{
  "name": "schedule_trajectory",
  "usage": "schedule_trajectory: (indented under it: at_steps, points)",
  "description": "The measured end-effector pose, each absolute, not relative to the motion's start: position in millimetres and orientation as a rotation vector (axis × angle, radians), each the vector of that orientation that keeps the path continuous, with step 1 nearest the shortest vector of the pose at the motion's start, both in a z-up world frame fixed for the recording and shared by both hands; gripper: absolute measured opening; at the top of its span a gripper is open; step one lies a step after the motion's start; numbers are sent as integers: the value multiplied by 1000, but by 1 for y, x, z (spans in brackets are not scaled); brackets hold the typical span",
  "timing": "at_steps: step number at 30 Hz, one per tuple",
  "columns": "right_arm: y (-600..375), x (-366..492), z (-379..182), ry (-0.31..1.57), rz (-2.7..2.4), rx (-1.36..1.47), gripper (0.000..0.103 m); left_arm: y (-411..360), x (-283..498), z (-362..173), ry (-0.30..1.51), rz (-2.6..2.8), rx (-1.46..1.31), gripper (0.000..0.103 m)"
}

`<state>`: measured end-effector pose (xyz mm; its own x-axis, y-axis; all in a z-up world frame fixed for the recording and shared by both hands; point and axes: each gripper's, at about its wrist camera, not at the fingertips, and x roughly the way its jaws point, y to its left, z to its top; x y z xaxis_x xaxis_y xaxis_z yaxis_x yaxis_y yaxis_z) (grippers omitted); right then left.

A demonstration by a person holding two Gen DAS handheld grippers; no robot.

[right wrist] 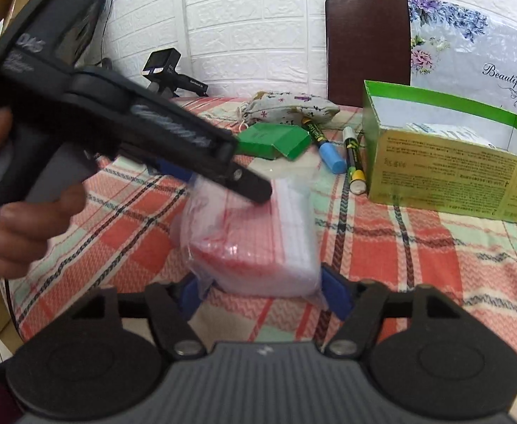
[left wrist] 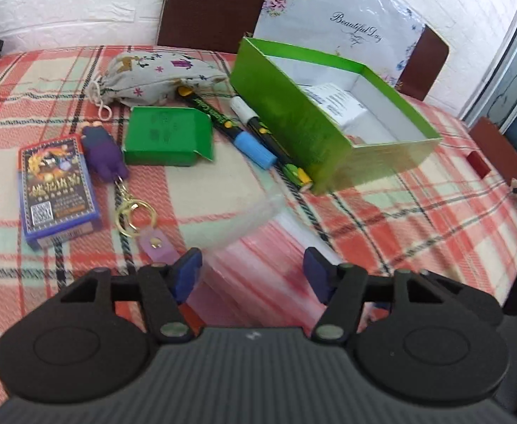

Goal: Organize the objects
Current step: 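Lower the pink zip bag into the green box and release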

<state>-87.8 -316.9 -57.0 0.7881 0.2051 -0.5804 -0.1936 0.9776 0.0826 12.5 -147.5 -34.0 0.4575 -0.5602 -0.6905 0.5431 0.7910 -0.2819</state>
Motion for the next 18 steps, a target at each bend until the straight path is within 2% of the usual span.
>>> schedule_trajectory:
  at_steps: [3,9,18]
  points:
    - [-322,-90,-48,585,219,68,54,-152,4,-16,813,-686,-40,55]
    - [-336,-90,-16,411,108,-16,54,-183,11,28,695,-751,-42,56]
    - [-380,-30,-1,366,-46,-44,54,-249,56,41,649,-792,-33,55]
